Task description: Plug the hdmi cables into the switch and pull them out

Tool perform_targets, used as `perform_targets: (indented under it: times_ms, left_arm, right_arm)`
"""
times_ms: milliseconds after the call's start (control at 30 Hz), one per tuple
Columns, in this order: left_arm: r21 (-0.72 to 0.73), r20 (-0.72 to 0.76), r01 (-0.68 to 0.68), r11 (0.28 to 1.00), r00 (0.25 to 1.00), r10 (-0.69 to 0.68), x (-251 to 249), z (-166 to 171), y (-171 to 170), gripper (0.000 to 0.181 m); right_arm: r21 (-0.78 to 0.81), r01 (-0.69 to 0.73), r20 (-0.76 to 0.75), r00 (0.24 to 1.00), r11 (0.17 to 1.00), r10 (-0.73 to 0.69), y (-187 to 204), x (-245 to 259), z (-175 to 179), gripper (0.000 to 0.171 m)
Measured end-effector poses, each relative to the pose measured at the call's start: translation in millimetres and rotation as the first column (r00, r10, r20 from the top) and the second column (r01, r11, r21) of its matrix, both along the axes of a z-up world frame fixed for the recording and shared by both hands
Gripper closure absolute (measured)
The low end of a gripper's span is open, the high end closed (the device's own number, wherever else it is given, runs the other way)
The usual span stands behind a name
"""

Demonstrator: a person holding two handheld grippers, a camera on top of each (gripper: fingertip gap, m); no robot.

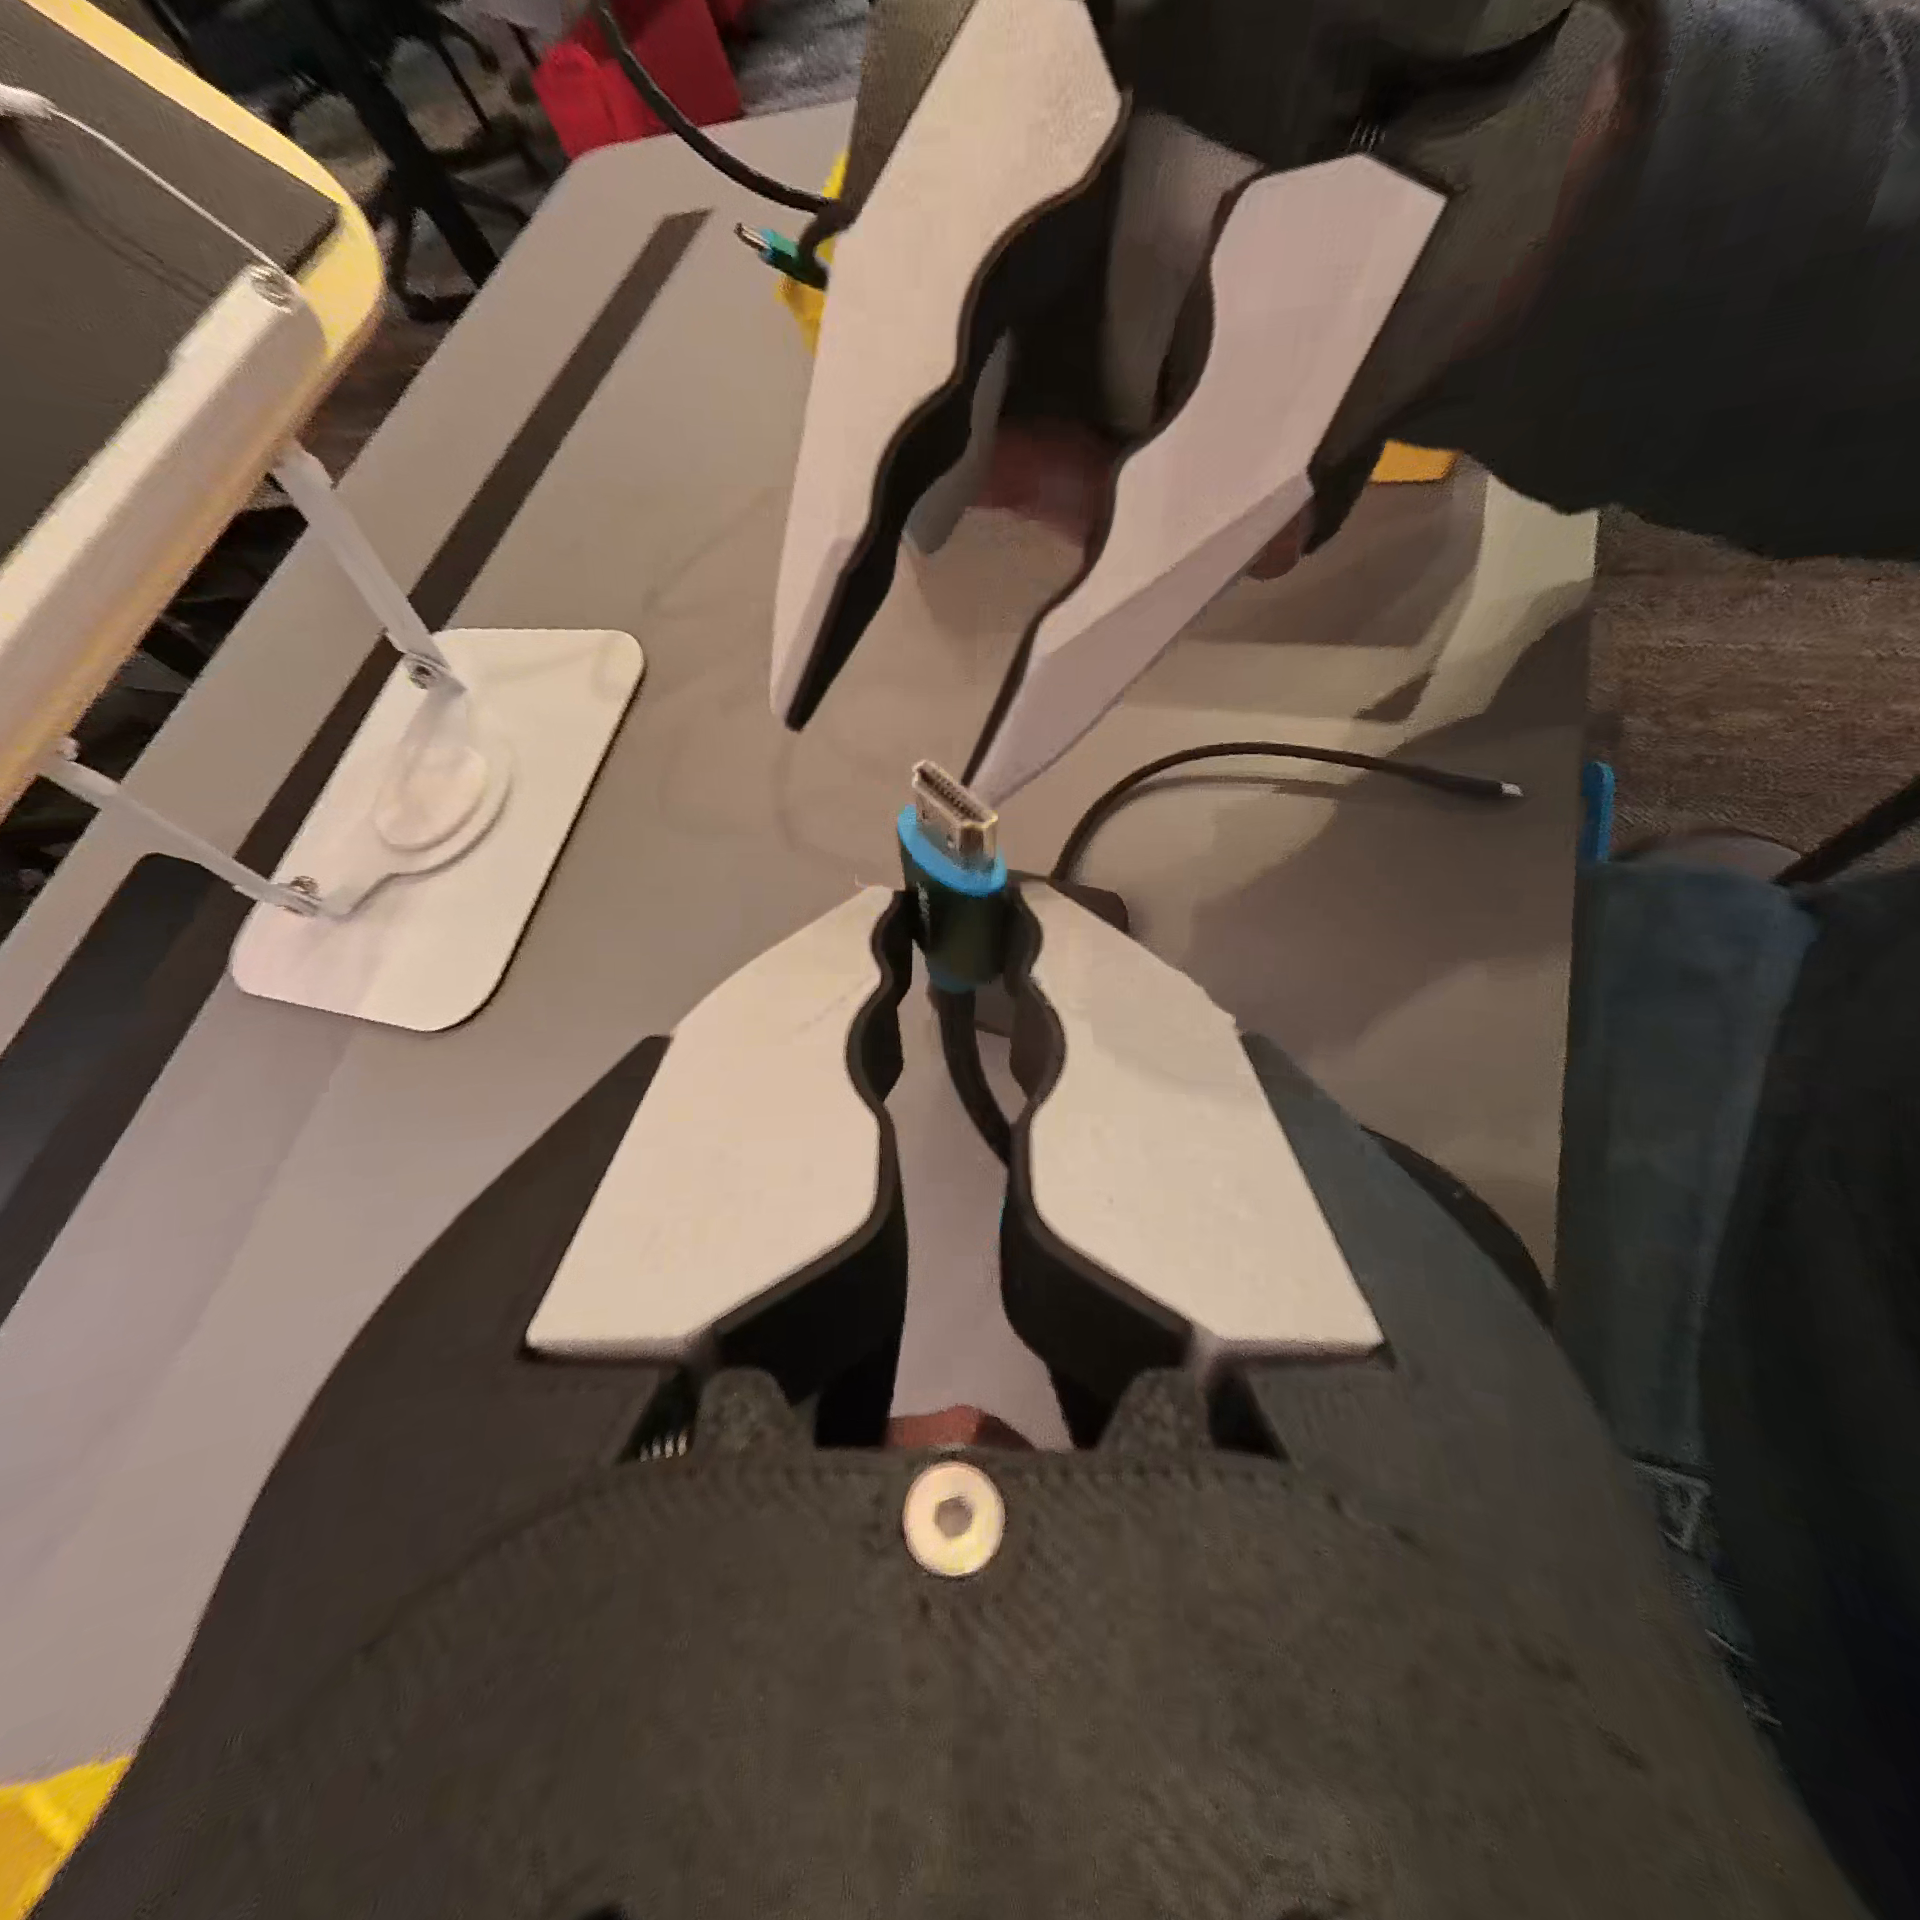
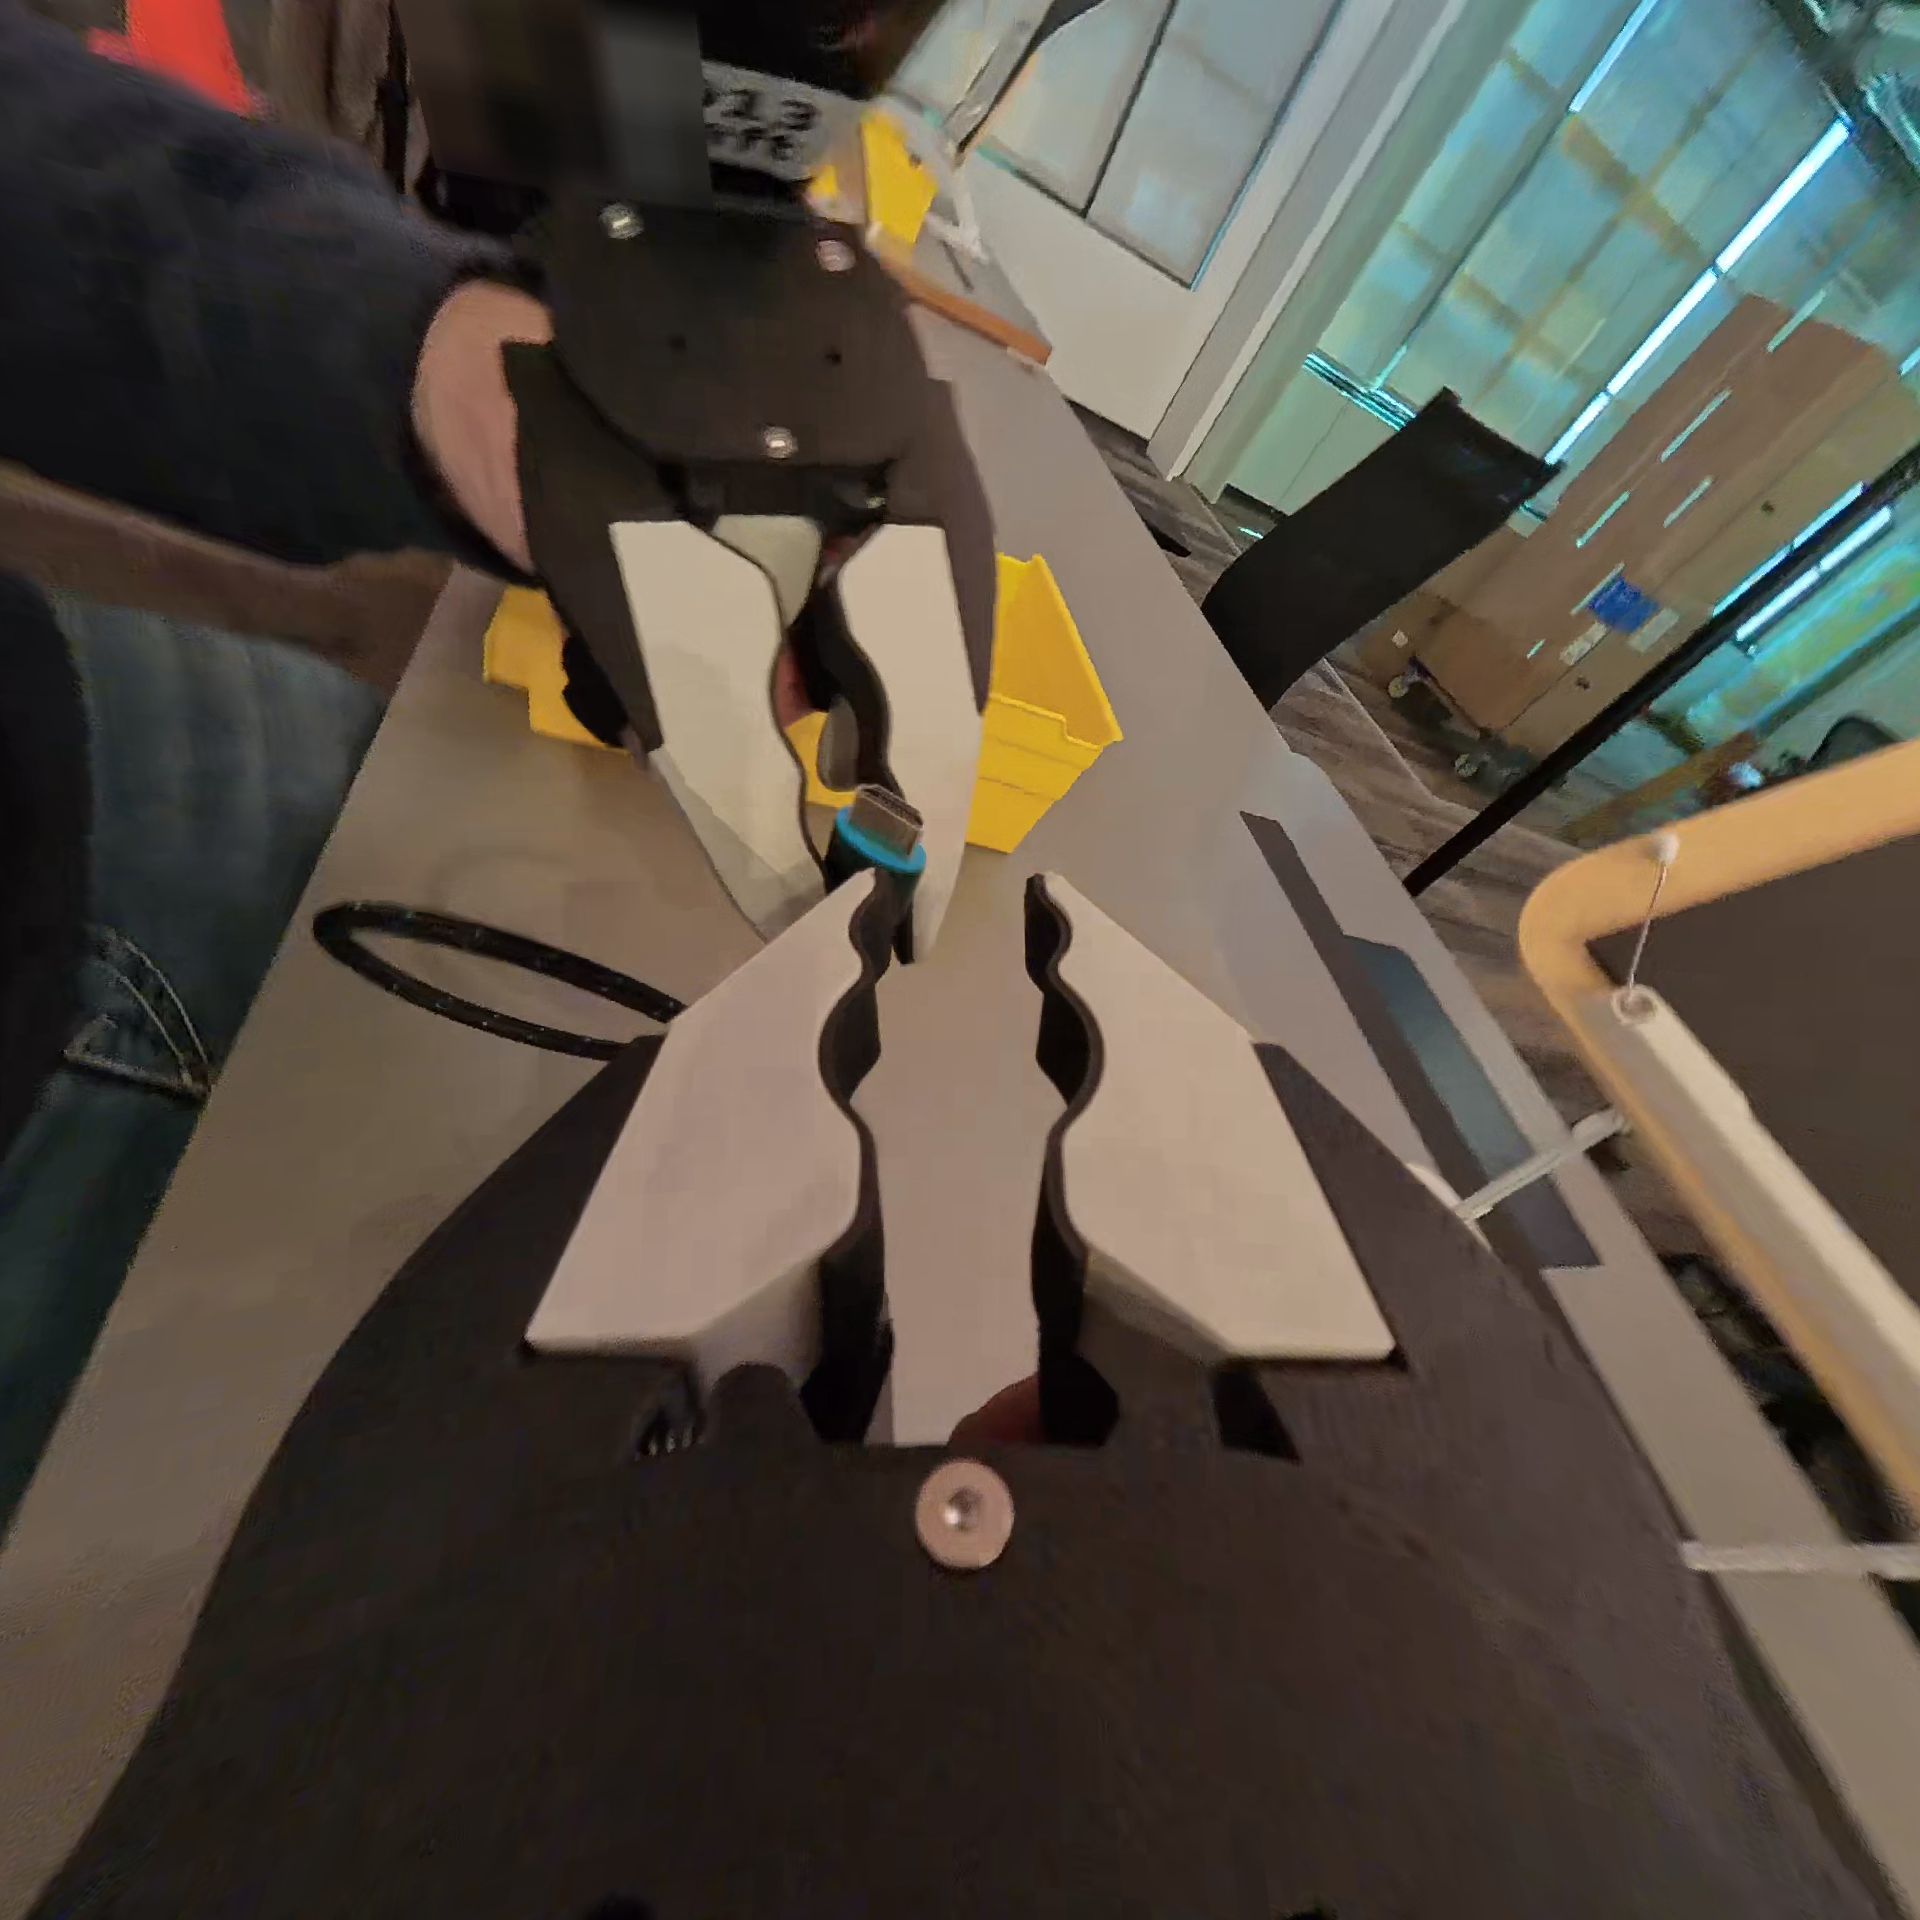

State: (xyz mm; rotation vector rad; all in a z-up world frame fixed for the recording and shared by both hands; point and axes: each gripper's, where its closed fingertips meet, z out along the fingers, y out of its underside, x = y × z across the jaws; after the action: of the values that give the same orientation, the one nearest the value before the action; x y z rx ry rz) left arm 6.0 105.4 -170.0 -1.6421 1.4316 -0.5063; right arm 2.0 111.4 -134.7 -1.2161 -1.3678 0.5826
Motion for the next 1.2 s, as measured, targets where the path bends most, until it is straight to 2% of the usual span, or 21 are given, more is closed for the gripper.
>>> perform_targets:
  times_ms: [167, 400, 567, 700, 800, 967, 1067, 1200]
  left_arm:
    - [-0.069, -0.001, 0.040, 0.997, 0.999, -0.040, -0.7, -2.8, -5.8, 0.166]
    - [-0.093, 0.004, 0.063, 0.994, 0.998, -0.063, -0.4, -3.8, -8.6, 0.166]
    - [-0.077, -0.037, 0.089, 0.993, 0.995, -0.092, 0.5, -1.8, -13.0, 0.167]
    - [-0.093, -0.111, 0.157, 0.983, 0.980, -0.166, 0.7, -3.9, -24.1, 0.168]
    - [-0.100, -0.158, 0.206, 0.974, 0.963, -0.219, 1.1, -5.8, -33.0, 0.168]
    - [-0.096, -0.215, 0.248, 0.964, 0.940, -0.264, 0.0, -7.9, -42.7, 0.168]
    - [-0.085, -0.221, 0.222, 0.971, 0.946, -0.236, -1.3, -7.0, -38.1, 0.168]
    - [-0.039, -0.174, 0.135, 0.990, 0.975, -0.140, -2.4, 3.1, -21.0, 0.168]
  right_arm:
    - [0.097, -0.047, 0.102, 0.994, 0.994, 0.037, -9.5, -7.9, -5.5, 0.149]
    - [0.121, -0.072, 0.141, 0.988, 0.990, 0.054, -15.9, -10.0, -9.1, 0.155]
    - [0.142, -0.100, 0.160, 0.984, 0.985, 0.077, -21.4, -11.0, -4.9, 0.153]
    - [0.164, -0.173, 0.242, 0.962, 0.971, 0.130, -32.6, -11.6, -6.4, 0.154]
    - [0.107, -0.233, 0.287, 0.938, 0.967, 0.194, -41.7, -11.9, -9.0, 0.156]
    - [-0.098, -0.290, 0.276, 0.911, 0.952, 0.306, -53.5, -12.6, -12.1, 0.162]
    - [-0.160, -0.250, 0.230, 0.931, 0.955, 0.283, -48.8, -14.7, -10.3, 0.163]
    - [-0.243, -0.161, 0.055, 0.982, 0.956, 0.180, -30.9, -15.6, 0.5, 0.163]
